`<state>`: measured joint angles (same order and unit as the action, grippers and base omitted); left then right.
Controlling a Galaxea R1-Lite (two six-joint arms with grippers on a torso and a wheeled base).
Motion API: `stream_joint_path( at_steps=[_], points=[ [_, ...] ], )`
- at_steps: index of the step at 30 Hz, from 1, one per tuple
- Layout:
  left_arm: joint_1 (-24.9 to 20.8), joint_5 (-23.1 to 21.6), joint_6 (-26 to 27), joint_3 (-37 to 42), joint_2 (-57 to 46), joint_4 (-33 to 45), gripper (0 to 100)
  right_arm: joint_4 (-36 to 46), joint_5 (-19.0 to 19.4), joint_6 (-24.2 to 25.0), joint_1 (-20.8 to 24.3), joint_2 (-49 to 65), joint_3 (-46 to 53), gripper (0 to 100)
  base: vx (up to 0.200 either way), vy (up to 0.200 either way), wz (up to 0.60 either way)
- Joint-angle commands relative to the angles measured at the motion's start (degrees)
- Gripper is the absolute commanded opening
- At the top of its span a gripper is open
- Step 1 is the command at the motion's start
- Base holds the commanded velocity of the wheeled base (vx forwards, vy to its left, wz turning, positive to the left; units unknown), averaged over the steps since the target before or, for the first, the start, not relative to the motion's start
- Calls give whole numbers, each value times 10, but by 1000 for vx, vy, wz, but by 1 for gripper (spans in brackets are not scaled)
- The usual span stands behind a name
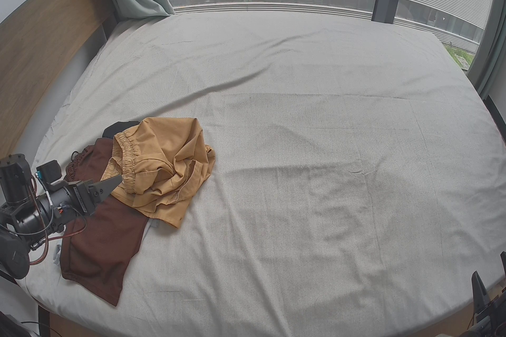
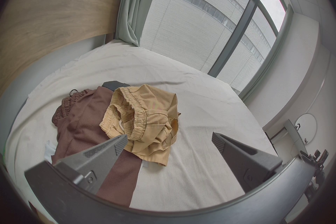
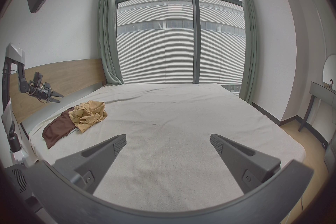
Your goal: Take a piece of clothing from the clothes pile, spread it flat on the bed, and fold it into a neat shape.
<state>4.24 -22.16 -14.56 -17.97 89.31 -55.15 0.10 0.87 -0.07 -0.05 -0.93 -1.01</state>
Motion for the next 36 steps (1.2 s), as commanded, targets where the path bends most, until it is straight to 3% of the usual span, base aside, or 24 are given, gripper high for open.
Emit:
stream_joint_path(
  at_steps=[1, 19, 29, 36],
  points=[
    [15, -17, -1, -5, 53, -15, 100, 0, 0, 0, 0, 5, 9, 100, 0, 0, 0],
    [61, -105, 1, -61, 157, -43, 100, 0, 0, 0, 0, 5, 9, 100, 0, 0, 0],
    [60, -129, -3, -80, 278, -192, 100, 0, 0, 0, 0, 5, 9, 100, 0, 0, 0],
    [61, -140, -24, -110, 318, -208, 100, 0, 0, 0, 0, 5, 9, 100, 0, 0, 0]
  ],
)
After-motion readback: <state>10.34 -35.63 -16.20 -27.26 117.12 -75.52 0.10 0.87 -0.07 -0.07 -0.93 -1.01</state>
